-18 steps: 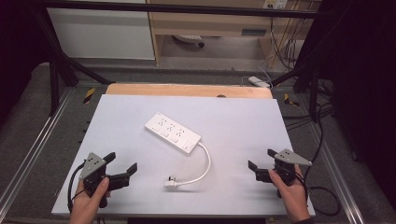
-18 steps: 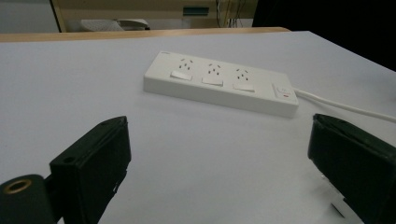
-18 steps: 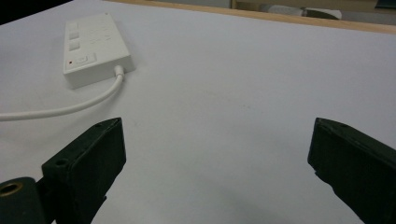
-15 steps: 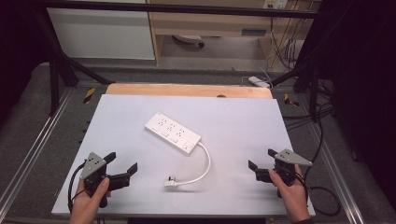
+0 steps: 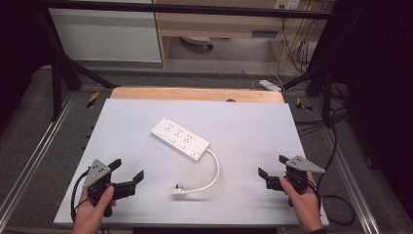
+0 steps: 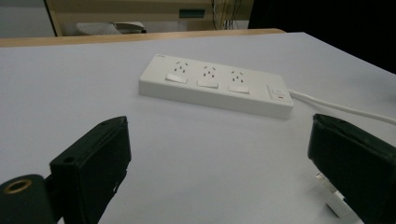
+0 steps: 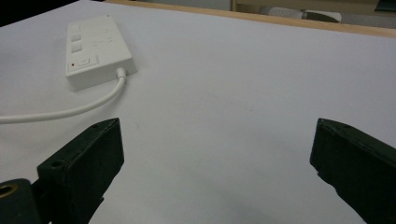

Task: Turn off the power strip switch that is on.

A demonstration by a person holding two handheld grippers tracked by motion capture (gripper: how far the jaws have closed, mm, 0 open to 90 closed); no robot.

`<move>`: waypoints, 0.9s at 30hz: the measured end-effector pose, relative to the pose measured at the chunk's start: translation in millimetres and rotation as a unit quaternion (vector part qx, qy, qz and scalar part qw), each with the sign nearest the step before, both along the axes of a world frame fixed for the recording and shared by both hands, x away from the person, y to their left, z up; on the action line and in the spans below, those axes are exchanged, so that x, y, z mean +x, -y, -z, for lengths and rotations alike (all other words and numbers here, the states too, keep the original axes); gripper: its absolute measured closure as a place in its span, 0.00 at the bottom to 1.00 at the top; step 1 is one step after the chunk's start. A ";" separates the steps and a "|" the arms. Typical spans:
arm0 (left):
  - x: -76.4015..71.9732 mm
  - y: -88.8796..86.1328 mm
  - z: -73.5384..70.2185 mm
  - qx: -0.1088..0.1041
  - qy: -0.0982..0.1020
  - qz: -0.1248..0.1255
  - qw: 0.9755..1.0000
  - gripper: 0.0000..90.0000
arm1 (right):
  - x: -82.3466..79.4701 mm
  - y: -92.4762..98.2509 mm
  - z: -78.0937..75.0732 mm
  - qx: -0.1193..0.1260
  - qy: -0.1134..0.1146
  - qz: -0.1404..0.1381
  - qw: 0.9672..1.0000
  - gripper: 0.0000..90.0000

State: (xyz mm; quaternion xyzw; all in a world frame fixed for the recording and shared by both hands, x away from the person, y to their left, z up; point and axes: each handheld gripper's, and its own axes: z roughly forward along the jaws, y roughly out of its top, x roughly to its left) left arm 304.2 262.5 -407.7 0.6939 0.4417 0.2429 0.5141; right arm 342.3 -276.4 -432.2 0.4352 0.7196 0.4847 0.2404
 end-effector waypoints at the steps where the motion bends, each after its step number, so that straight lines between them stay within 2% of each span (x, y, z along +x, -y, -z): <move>1: 0.0 0.0 0.0 0.000 0.000 0.000 1.000 0.07 | -0.1 -0.2 -0.1 0.000 0.000 0.000 1.000 0.04; 16: -1.2 1.6 -1.8 -0.003 0.005 0.010 1.000 0.06 | -0.6 -0.2 -1.2 0.000 0.004 0.003 1.000 0.03; 23: -1.3 2.6 -3.6 -0.018 0.007 0.016 1.000 0.05 | -0.4 -0.3 -1.3 -0.001 0.004 0.005 1.000 0.03; 27: -1.8 3.8 -7.1 -0.034 0.008 0.023 0.999 0.06 | 0.1 -0.7 -0.9 -0.001 0.003 0.006 1.000 0.03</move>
